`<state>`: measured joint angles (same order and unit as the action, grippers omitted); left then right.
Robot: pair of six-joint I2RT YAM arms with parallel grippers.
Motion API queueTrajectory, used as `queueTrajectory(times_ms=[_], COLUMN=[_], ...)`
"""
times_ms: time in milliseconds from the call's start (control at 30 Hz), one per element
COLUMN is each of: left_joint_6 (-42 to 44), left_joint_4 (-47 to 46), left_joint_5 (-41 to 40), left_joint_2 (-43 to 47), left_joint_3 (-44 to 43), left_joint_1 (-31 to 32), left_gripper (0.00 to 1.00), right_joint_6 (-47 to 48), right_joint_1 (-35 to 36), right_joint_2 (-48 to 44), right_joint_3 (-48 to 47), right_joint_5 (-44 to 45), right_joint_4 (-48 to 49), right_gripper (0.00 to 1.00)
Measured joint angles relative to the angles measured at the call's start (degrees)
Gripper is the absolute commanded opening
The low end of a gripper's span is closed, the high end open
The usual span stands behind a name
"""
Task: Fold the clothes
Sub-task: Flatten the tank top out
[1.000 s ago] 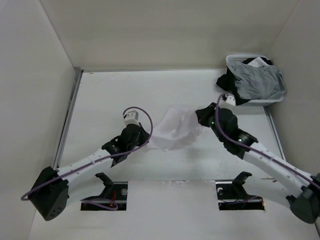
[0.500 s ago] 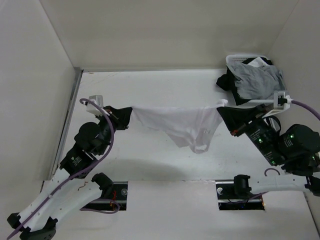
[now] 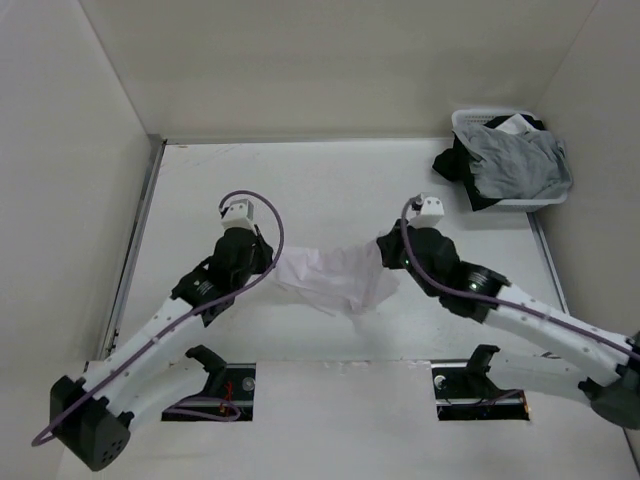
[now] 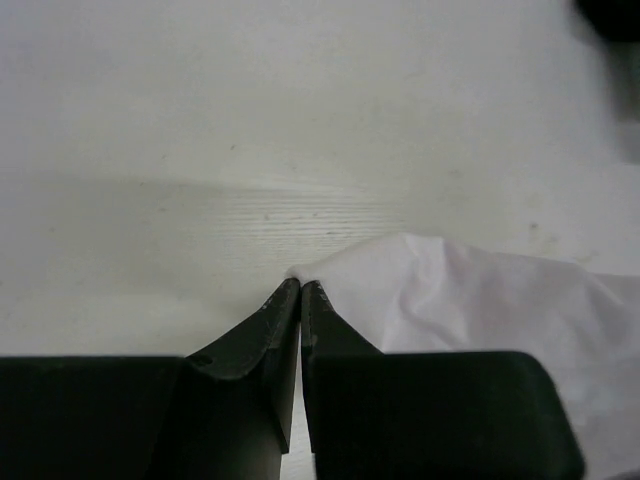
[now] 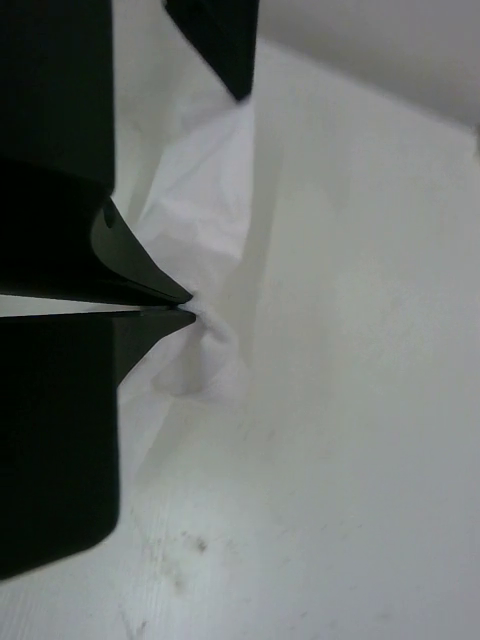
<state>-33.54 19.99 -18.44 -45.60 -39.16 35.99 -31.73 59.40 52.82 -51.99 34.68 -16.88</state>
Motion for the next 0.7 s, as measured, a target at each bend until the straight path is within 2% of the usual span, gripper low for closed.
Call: queueTrajectory(times_ms=[67,133,167,233,300,333,433,500,567,633,700], left_joint_6=[-0.7,-1.9,-2.8,-4.2,-5.3,-5.7,-6.4,-6.6,-6.8,-7.1,-7.8], left_joint_4=[-1.1,-3.1,-4.9,-8.2,-10.9,-11.8,-13.9,-15.6,-16.9,-16.7,-15.6], left_joint_5=[0.5,0.7,0.8,0.7,0.6,0.7,0.5,0.4,0.4,0.5,0.6], left_joint_2=[-5.2,-10.0,-12.4,-16.9,-19.9,-20.8,-20.7,-19.8,-18.4,-17.2,-16.2], left_joint_3=[0.7,1.1,1.3,1.3,1.3,1.3,1.4,2.1,4.2,7.0,10.2], left_joint_1=[-3.0,-6.2,-7.7,-10.0,-11.0,-11.0,-10.4,-9.9,-9.6,-9.6,-9.6], left_gripper=[0.04,0.07,0.11,0.24,0.33,0.35,0.37,0.37,0.37,0.37,0.37], right_joint_6=[-1.8,-3.2,-3.7,-4.5,-4.6,-4.6,-5.3,-6.4,-7.8,-9.5,-10.8], right_joint_1=[-9.1,-16.6,-19.7,-23.9,-25.5,-25.6,-23.2,-21.0,-19.0,-17.3,-15.4], right_joint_2=[6.1,13.6,17.1,21.6,22.9,22.8,20.8,19.5,19.1,19.1,18.8], right_joint_3=[3.5,4.3,4.3,4.3,4.4,4.7,7.7,11.4,15.1,18.0,19.6], right_joint_5=[-6.6,-11.0,-12.3,-14.1,-15.4,-16.0,-17.9,-19.0,-20.2,-21.0,-21.2], right_joint_4=[2.7,4.9,6.4,8.5,9.5,10.4,14.0,15.1,15.0,14.0,12.5], right_gripper=[0.11,0.27,0.42,0.54,0.57,0.55,0.45,0.43,0.48,0.57,0.61])
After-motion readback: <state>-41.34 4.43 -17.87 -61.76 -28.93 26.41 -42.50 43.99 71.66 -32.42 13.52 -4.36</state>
